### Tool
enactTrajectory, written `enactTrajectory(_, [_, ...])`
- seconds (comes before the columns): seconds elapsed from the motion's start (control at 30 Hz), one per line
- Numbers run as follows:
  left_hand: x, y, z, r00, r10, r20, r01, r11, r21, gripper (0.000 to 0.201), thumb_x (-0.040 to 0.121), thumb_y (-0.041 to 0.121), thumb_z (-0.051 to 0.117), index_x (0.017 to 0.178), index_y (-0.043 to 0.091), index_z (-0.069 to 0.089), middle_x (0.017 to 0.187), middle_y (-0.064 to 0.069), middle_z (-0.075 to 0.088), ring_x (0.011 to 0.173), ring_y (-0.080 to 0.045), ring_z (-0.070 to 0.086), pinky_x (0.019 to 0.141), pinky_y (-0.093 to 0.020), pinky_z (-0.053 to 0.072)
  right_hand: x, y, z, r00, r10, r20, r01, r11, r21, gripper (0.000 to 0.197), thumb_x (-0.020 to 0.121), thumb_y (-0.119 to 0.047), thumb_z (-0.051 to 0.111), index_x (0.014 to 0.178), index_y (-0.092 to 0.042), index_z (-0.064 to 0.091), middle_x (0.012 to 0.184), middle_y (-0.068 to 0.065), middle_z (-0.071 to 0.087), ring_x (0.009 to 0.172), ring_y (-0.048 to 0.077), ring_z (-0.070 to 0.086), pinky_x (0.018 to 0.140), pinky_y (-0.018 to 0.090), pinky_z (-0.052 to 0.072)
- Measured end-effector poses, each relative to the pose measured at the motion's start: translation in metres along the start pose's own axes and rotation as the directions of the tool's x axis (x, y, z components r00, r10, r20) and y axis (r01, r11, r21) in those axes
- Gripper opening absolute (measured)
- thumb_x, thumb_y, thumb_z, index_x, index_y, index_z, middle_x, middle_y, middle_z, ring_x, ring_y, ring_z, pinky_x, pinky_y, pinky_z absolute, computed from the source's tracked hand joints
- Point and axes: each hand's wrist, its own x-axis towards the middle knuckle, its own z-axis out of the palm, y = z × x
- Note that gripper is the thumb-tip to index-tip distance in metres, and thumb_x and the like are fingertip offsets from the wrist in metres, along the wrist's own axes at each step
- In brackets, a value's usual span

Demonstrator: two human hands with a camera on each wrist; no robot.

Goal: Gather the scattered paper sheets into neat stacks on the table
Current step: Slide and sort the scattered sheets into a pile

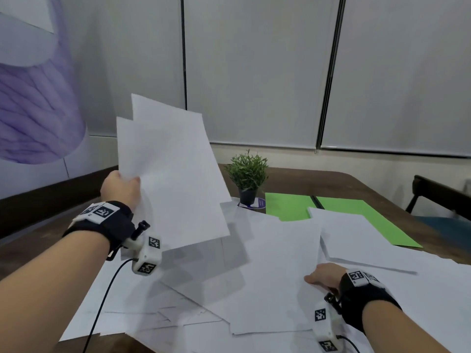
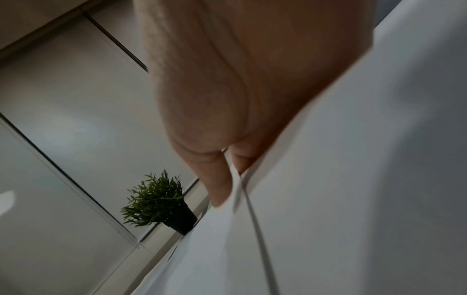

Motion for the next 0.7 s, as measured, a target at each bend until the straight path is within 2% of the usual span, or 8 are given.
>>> enactTrajectory(0.13, [-0.025,0.004,0.026,0.983,-0.008,0.184,0.016,0.999,-0.039,0.025,0.088,0.017,0.06,0.104,-0.003,0.061,0.105,-0.022,0.064,0.096,-0.037,0.06,0.078,-0.036,0.045,0.008,0.007,0.002,0.998,0.065,-0.005,-0.062,0.963,0.261,0.047,0.099,-0.049,0.042,0.127,-0.014,0.054,0.136,0.01,0.053,0.121,0.025,0.052,0.095,0.026,0.039])
enactTrajectory(0.2, [-0.042,-0.003,0.045,0.955,-0.046,0.293,0.06,0.997,-0.041,0.023,0.087,0.019,0.062,0.098,-0.001,0.063,0.101,-0.021,0.066,0.089,-0.035,0.061,0.077,-0.037,0.047,0.014,0.01,0.003,0.996,0.09,-0.028,-0.067,0.889,0.454,0.05,0.099,-0.053,0.036,0.109,-0.009,0.058,0.104,0.011,0.062,0.092,0.024,0.058,0.079,0.027,0.039])
enactTrajectory(0.27, [-0.059,-0.01,0.063,0.917,-0.095,0.386,0.103,0.995,0.0,0.031,0.086,0.026,0.064,0.098,-0.003,0.064,0.101,-0.021,0.066,0.09,-0.034,0.061,0.081,-0.037,0.048,0.017,0.008,0.003,0.992,0.124,-0.015,-0.087,0.774,0.627,0.058,0.095,-0.061,0.035,0.082,-0.009,0.056,0.068,0.003,0.047,0.059,0.017,0.043,0.059,0.026,0.031])
enactTrajectory(0.37, [-0.093,-0.025,0.092,0.829,-0.208,0.519,0.172,0.978,0.117,0.047,0.09,0.035,0.062,0.108,-0.008,0.061,0.106,-0.019,0.063,0.094,-0.031,0.058,0.083,-0.033,0.044,0.014,0.011,0.003,0.99,0.14,0.03,-0.123,0.726,0.676,0.064,0.089,-0.071,0.034,0.067,-0.011,0.046,0.057,-0.001,0.032,0.049,0.014,0.03,0.05,0.025,0.021])
enactTrajectory(0.43, [-0.116,-0.034,0.112,0.741,-0.304,0.599,0.202,0.951,0.233,0.058,0.093,0.041,0.055,0.12,-0.01,0.056,0.119,-0.023,0.06,0.108,-0.035,0.057,0.09,-0.034,0.043,0.016,0.012,0.003,0.993,0.107,0.043,-0.109,0.751,0.652,0.07,0.083,-0.077,0.039,0.077,-0.01,0.055,0.06,0.0,0.043,0.054,0.017,0.042,0.057,0.024,0.034])
enactTrajectory(0.53, [-0.143,-0.04,0.134,0.622,-0.382,0.684,0.206,0.922,0.327,0.068,0.094,0.044,0.052,0.124,-0.017,0.052,0.123,-0.032,0.057,0.114,-0.042,0.056,0.094,-0.038,0.046,0.025,0.018,0.007,0.997,0.066,0.027,-0.069,0.818,0.571,0.091,0.066,-0.084,0.054,0.115,-0.009,0.065,0.106,0.006,0.068,0.099,0.025,0.065,0.096,0.033,0.047])
enactTrajectory(0.6, [-0.149,-0.04,0.141,0.566,-0.378,0.733,0.182,0.924,0.336,0.067,0.089,0.04,0.062,0.124,-0.017,0.052,0.12,-0.035,0.057,0.112,-0.045,0.057,0.09,-0.041,0.049,0.025,0.017,0.008,0.998,0.048,0.043,-0.063,0.883,0.465,0.095,0.057,-0.085,0.06,0.119,-0.014,0.064,0.119,0.005,0.066,0.106,0.024,0.064,0.097,0.032,0.047])
enactTrajectory(0.7, [-0.148,-0.043,0.145,0.501,-0.38,0.778,0.201,0.925,0.322,0.058,0.078,0.034,0.077,0.116,-0.008,0.061,0.103,-0.02,0.066,0.096,-0.034,0.062,0.076,-0.034,0.048,0.018,0.013,0.005,0.999,0.031,0.018,-0.034,0.977,0.21,0.084,0.074,-0.07,0.062,0.134,-0.013,0.053,0.134,0.004,0.056,0.118,0.023,0.055,0.096,0.026,0.042])
